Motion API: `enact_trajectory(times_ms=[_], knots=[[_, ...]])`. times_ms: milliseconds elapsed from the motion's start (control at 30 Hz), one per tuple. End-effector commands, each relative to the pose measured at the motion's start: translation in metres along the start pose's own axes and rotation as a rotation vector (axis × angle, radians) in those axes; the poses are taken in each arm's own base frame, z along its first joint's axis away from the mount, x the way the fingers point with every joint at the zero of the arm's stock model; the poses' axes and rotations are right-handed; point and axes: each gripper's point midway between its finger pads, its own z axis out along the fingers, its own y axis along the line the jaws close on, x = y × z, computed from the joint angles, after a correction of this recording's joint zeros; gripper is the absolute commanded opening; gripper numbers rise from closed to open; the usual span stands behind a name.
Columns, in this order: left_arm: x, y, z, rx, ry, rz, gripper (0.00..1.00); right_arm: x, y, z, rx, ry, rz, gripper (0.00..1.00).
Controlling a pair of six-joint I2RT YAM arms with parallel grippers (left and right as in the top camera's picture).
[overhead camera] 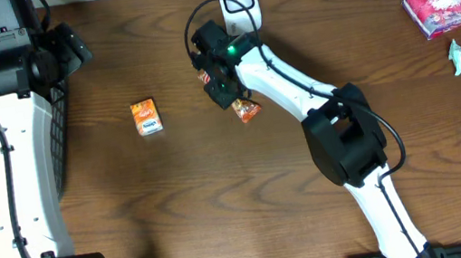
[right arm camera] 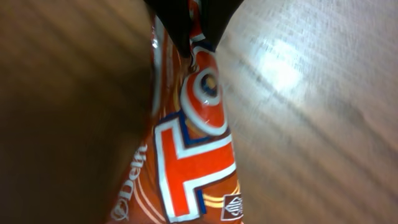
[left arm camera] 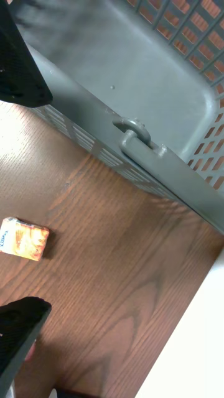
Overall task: Scan the item barcode
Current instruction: 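Hold the orange-red bar's barcode in front of the white scanner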
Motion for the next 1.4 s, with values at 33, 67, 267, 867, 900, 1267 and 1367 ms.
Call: enact_trajectory(times_ms=[33, 67, 267, 867, 900, 1267, 1367], knots=[[-0.006, 0.009, -0.006, -0.021, -0.024, -0.025, 0.98, -0.050, -0.022, -0.053, 0.015, -0.199, 0.061, 0.01], [-0.006, 0.009, -0.006, -0.021, -0.024, -0.025, 0.98, -0.056, -0.027, -0.057, 0.019, -0.226, 0.071, 0.01], [-0.006, 0.009, -0.006, -0.021, -0.024, -0.025, 0.98, -0.095, -0.066, -0.077, 0.053, -0.414, 0.136, 0.01], [-0.006, 0.009, -0.006, -0.021, -0.024, -0.025, 0.98, -0.152, -0.156, -0.101, 0.177, -0.776, 0.420, 0.01], [-0.006, 0.009, -0.006, -0.021, -0.024, -0.025, 0.98, -0.149, -0.162, -0.100, 0.192, -0.772, 0.450, 0.01], [-0.006, 0.009, -0.006, -0.021, -0.024, -0.025, 0.98, -0.116, -0.158, -0.068, 0.141, -0.599, 0.489, 0.01], [-0.006, 0.009, -0.006, -0.021, -0.024, -0.025, 0.98, -0.111, -0.155, -0.064, 0.138, -0.568, 0.477, 0.01]])
